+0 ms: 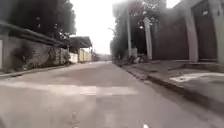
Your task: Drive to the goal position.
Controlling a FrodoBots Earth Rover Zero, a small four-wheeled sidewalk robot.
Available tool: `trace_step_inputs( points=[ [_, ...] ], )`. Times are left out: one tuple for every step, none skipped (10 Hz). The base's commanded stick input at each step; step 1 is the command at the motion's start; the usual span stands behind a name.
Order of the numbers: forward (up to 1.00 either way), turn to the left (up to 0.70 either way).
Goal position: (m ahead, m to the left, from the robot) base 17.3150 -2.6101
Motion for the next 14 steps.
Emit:
trace_step_inputs(
  points=[
    [0.85, -0.09],
    [0.85, -0.34],
    [0.85, -0.31],
    [0.85, 0.05],
    [0.85, 0.00],
    [0.85, 0.00],
    [0.85, 0.00],
    [0.85, 0.00],
    [0.85, 0.00],
    [0.85, 0.00],
    [0.85, 0.00],
    [0.85, 0.00],
    [0.85, 0.00],
    [0.85, 0.01]
  ],
)
